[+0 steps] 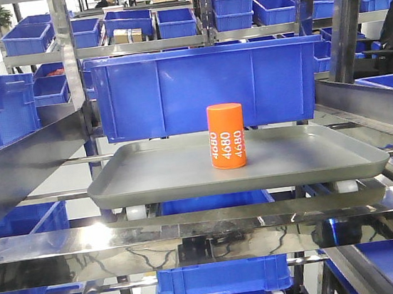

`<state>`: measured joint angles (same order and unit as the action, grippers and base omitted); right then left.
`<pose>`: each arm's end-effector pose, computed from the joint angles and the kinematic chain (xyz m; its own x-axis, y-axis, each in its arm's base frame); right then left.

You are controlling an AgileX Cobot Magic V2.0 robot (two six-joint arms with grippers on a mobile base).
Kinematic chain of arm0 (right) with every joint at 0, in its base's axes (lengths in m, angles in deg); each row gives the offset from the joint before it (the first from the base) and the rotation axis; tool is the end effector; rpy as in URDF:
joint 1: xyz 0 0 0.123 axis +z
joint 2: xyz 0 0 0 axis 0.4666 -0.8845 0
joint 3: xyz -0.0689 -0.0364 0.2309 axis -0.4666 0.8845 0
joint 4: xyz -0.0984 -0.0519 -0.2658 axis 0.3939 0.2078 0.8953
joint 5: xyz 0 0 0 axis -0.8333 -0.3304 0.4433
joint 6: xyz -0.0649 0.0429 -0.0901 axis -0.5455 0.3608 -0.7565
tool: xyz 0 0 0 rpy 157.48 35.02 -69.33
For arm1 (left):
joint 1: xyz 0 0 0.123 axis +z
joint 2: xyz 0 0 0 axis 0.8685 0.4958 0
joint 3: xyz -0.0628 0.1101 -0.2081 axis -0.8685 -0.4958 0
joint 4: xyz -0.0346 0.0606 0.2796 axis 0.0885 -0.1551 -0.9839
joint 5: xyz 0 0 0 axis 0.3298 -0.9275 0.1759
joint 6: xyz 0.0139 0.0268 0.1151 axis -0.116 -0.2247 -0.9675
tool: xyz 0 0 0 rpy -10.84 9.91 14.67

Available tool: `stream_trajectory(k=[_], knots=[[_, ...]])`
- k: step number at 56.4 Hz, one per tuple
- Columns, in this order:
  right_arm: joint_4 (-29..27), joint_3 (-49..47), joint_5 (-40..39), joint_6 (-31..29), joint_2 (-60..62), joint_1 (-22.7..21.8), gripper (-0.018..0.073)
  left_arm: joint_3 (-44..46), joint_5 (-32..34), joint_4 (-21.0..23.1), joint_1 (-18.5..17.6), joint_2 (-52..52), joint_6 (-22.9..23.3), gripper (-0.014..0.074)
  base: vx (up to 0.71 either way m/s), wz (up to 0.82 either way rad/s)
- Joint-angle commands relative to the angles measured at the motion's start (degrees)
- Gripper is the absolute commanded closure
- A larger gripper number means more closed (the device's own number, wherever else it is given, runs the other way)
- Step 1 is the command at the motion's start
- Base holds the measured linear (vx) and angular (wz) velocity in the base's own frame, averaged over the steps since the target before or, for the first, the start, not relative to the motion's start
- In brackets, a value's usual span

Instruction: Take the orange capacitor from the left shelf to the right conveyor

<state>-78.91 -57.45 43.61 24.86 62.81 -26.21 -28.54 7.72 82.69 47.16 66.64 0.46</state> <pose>0.1633 0.0028 0.1875 -0.0805 0.0912 -0.9926 -0.0063 0.9957 0.0920 0.1581 -0.0372 0.2018 -0.0179 -0.1057 -0.9942 0.2300 0.9673 -0.1070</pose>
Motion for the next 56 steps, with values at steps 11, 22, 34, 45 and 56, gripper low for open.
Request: stream_trajectory(k=[11,22,34,45,56], knots=[[0.3,0.6,-4.8,-0.2,0.2,-0.3,0.0571,1.7,4.7,0.3,-0.4,-0.3,0.3,0.0603,0.00,0.00],[0.1,0.6,-8.0,0.2,0.2,-0.3,0.0571,1.7,4.7,0.3,-0.4,-0.3,0.3,0.0603,0.00,0.00],[-2.6,-5.1,-14.7,3.5,0.2,-0.3,0.0571,1.7,4.7,0.3,-0.4,-0.2,0.3,0.0603,0.00,0.00],[1.1,-23.6,-10.7,0.2,-3.3,-0.3,0.0571,1.7,4.7,0.3,-0.4,-0.2,0.3,0.0603,0.00,0.00],[6.2,-43.8,-6.0,-0.5,-18.6,-0.3,0.0571,1.7,4.7,0.3,-0.4,-0.2,0.3,0.0603,0.00,0.00]])
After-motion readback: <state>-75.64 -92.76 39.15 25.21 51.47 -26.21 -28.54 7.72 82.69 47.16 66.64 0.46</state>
